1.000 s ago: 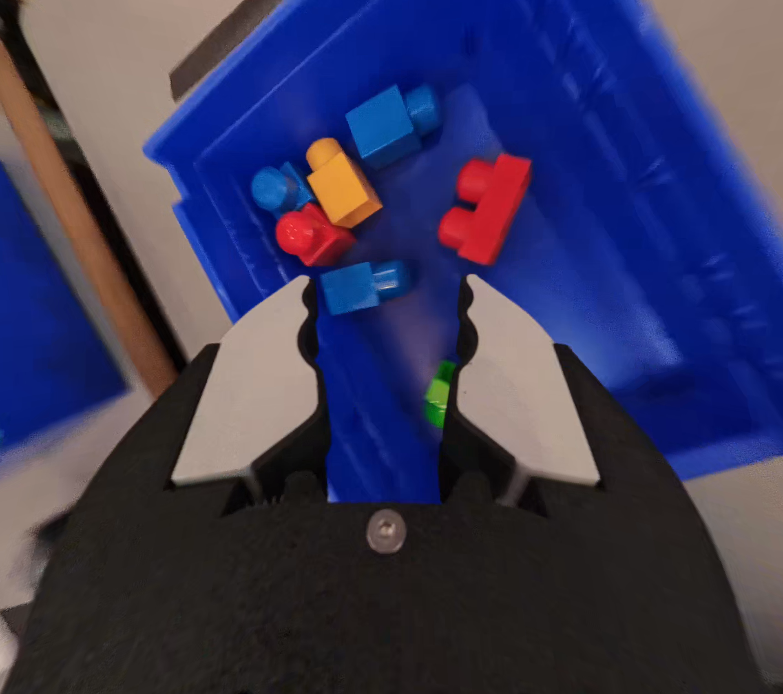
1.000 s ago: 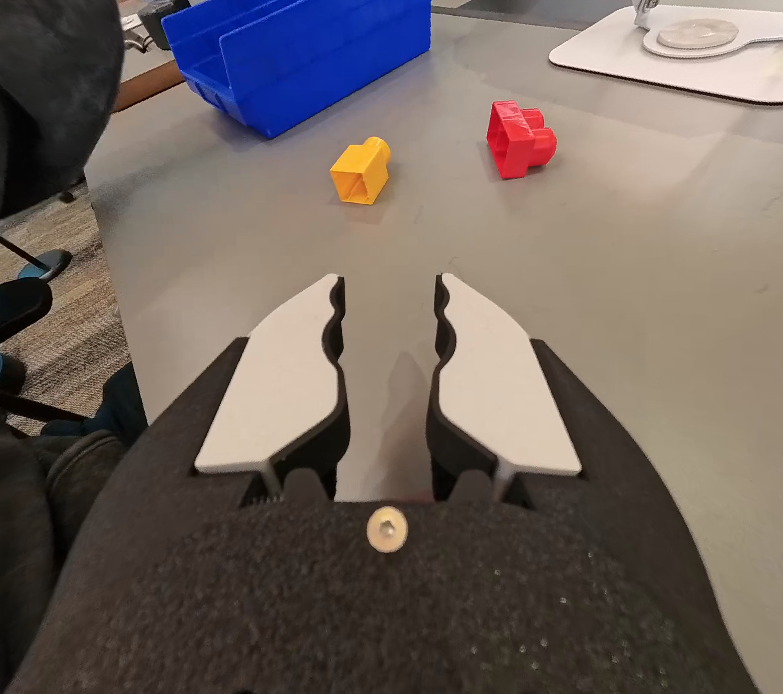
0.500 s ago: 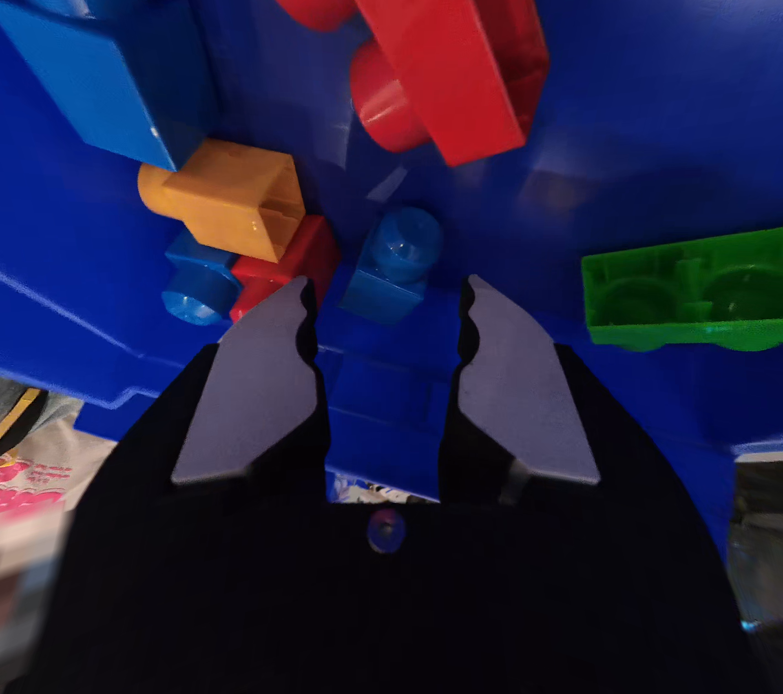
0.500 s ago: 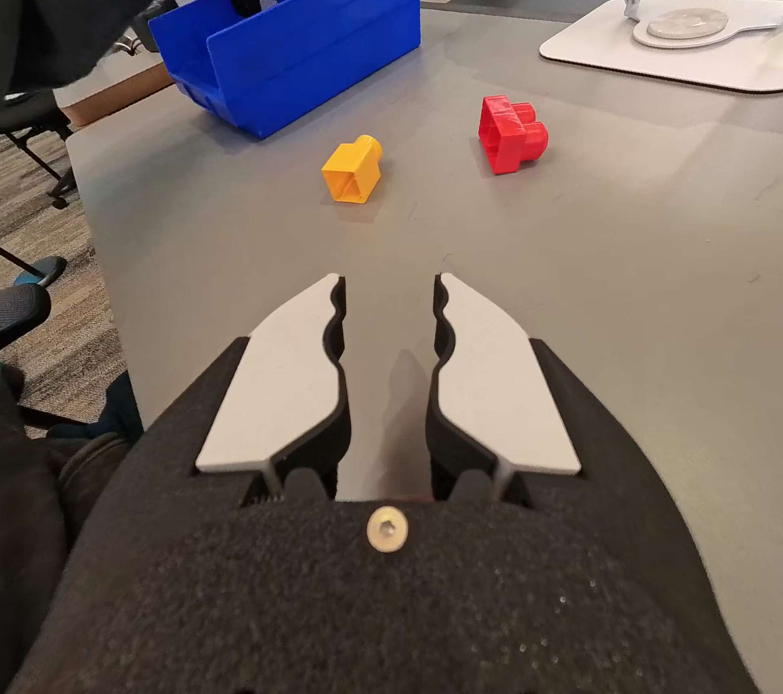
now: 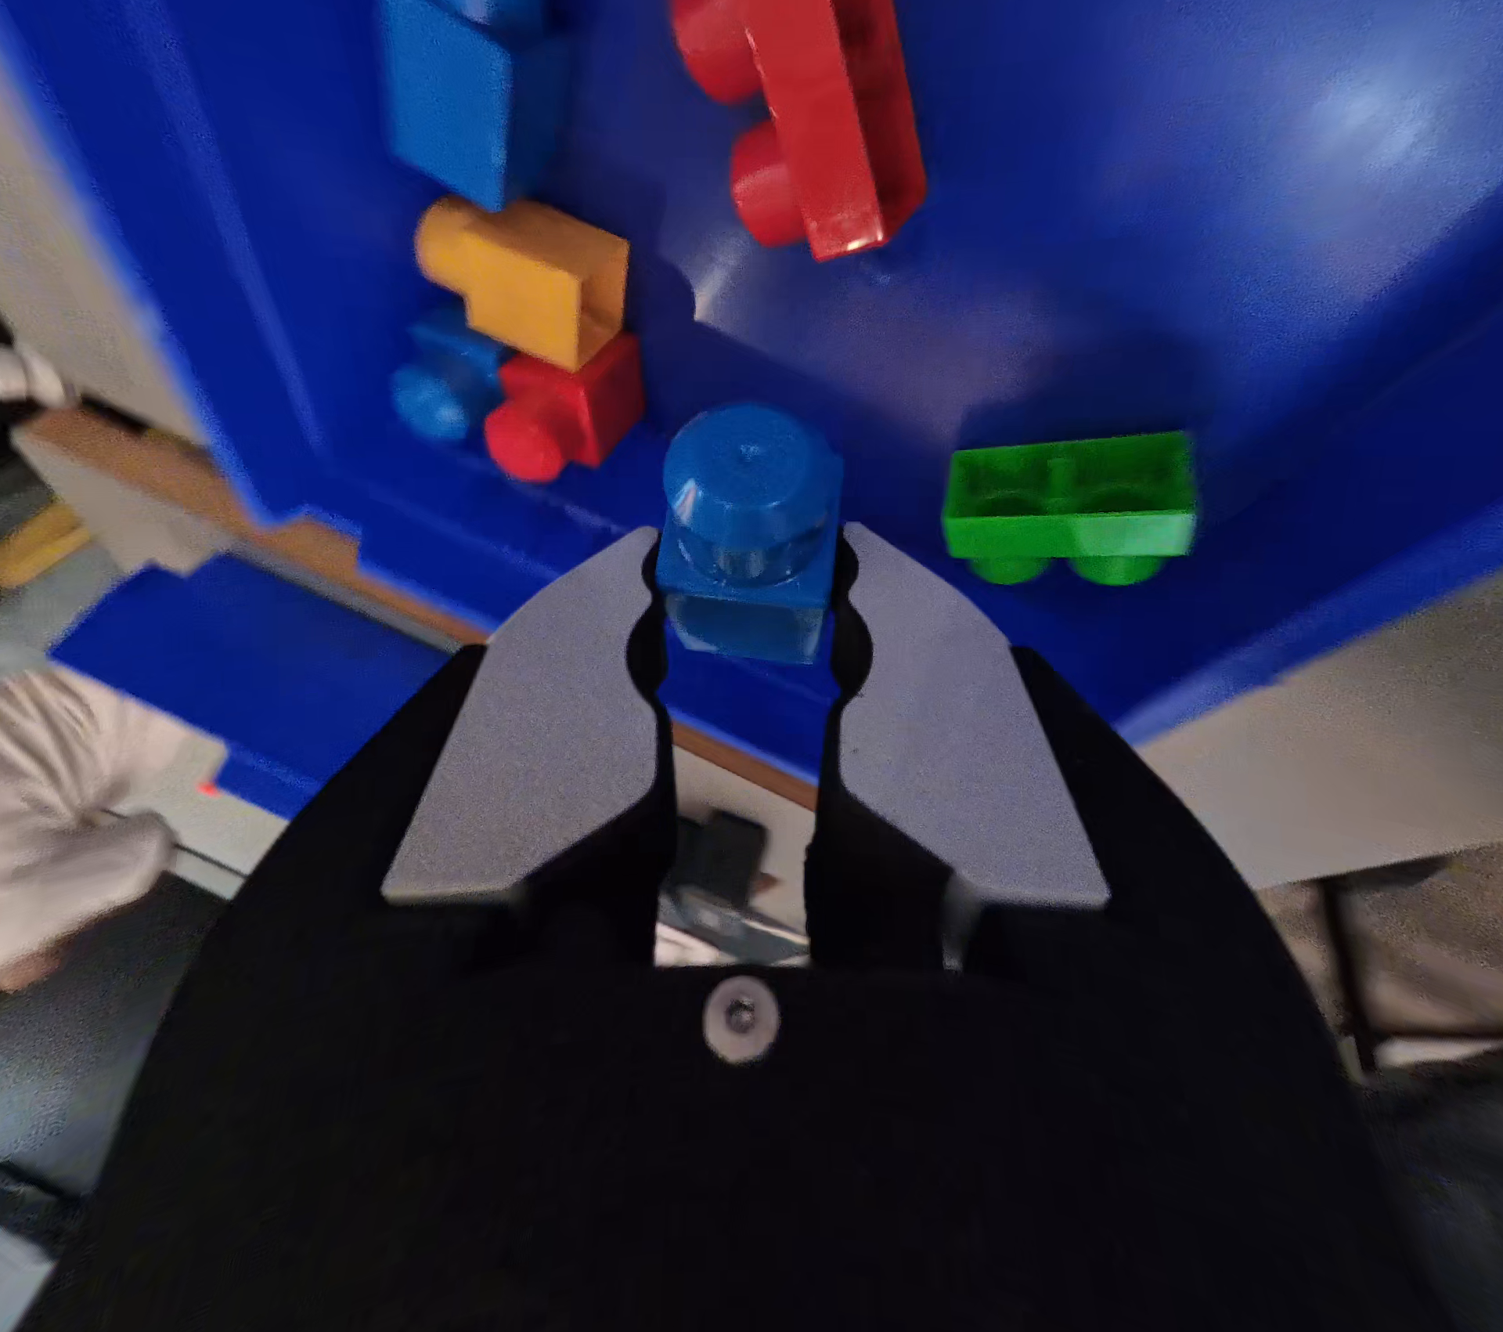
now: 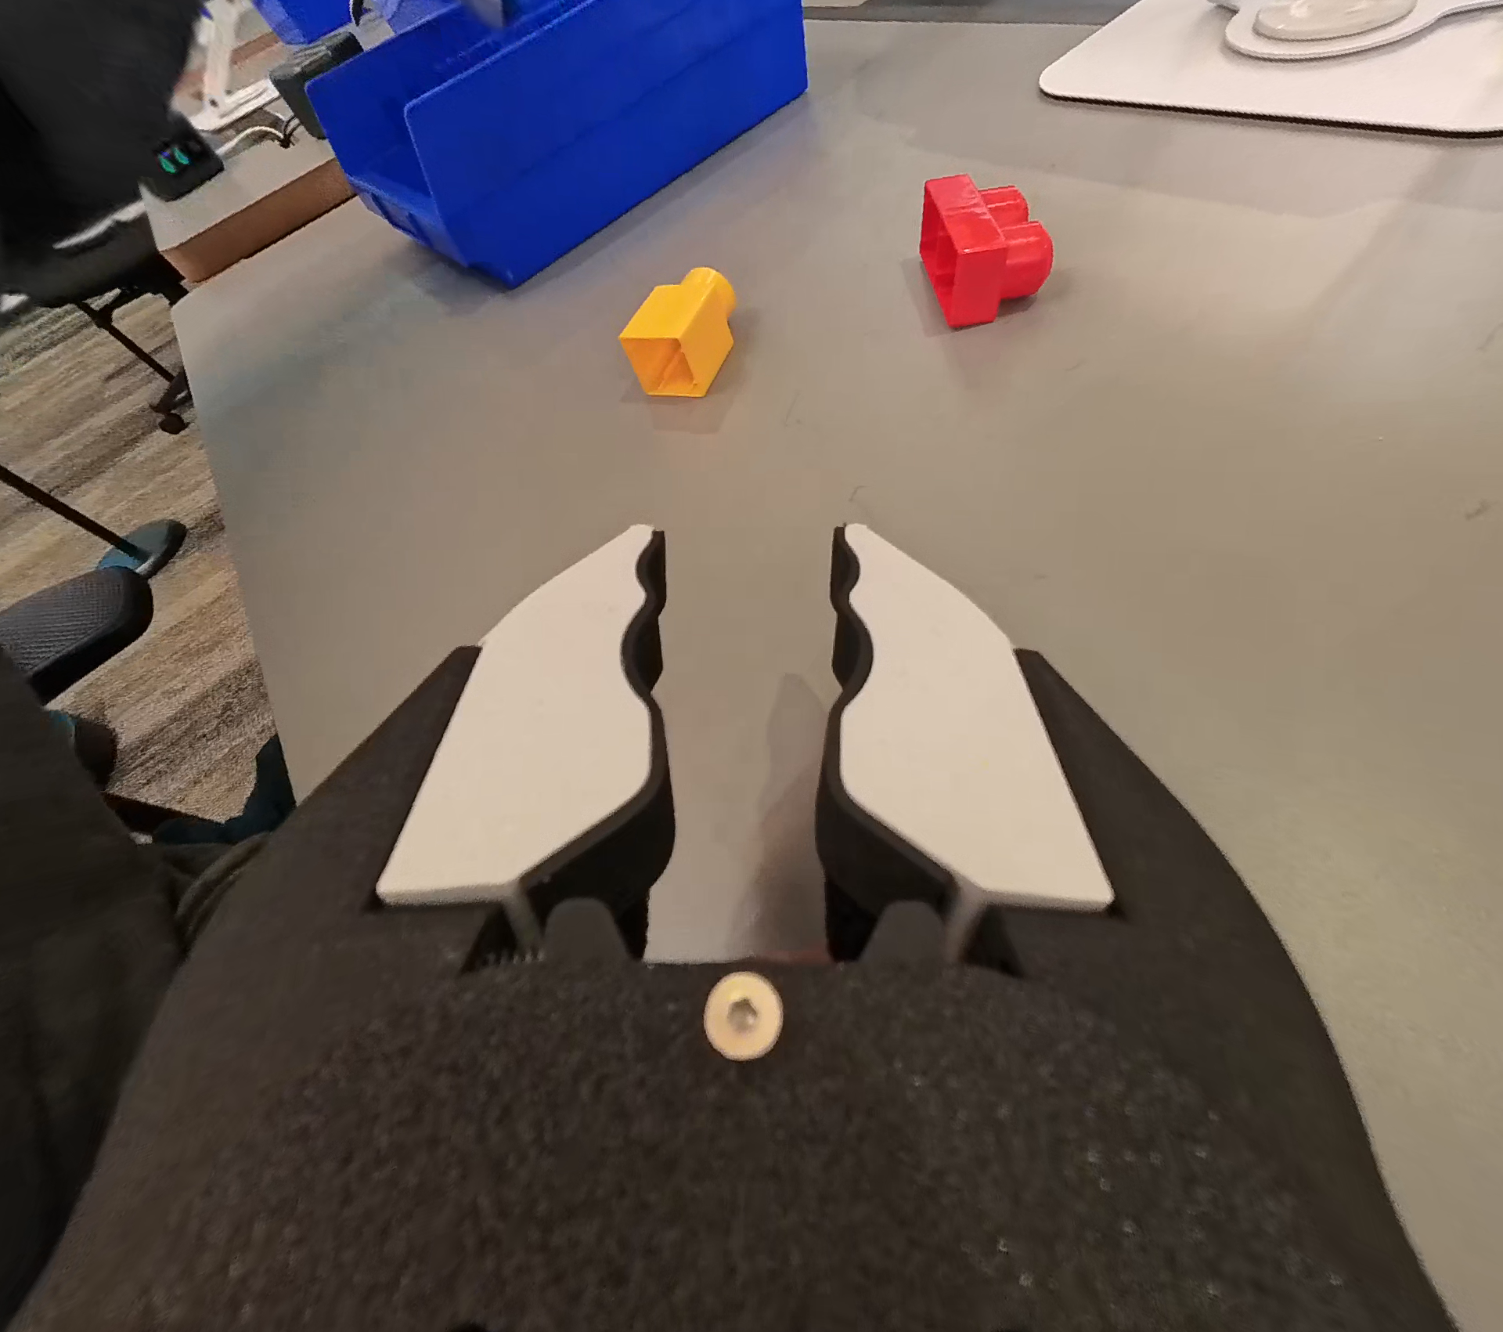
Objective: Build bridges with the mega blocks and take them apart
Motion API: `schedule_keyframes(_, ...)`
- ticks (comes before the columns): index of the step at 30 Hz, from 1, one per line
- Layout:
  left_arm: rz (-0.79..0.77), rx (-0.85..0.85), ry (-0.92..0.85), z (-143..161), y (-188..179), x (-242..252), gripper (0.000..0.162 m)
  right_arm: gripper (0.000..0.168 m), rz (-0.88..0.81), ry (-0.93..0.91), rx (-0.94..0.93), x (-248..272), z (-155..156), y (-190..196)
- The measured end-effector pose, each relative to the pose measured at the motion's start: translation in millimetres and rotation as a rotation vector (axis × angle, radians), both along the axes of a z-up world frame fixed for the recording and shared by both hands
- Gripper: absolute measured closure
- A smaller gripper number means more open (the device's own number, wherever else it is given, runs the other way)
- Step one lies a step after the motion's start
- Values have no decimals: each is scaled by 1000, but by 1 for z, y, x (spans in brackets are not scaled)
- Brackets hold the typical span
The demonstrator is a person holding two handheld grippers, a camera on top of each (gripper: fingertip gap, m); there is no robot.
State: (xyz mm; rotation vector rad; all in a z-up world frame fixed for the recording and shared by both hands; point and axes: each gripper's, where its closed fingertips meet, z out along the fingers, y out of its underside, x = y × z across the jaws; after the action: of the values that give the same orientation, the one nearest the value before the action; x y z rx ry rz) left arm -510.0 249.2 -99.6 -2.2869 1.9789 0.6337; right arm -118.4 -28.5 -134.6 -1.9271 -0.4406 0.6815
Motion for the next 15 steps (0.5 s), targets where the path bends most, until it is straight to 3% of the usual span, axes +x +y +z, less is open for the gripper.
schedule_keyframes(4,181,-62,-362,58,-72,76,125,129,10,-25,7,-3,-1,-1)
schedule_keyframes(7,219,-206,-548,71,-141,143,125,129,14,-54,22,-5,-1,-2)
schedule_keyframes(11,356,-499,-546,15,-219,200,125,129,26,-93,28,-8,-4,-3)
schedule_keyframes(15,586,-728,-484,-44,-241,224,125,129,32,-101,30,-9,-4,-4)
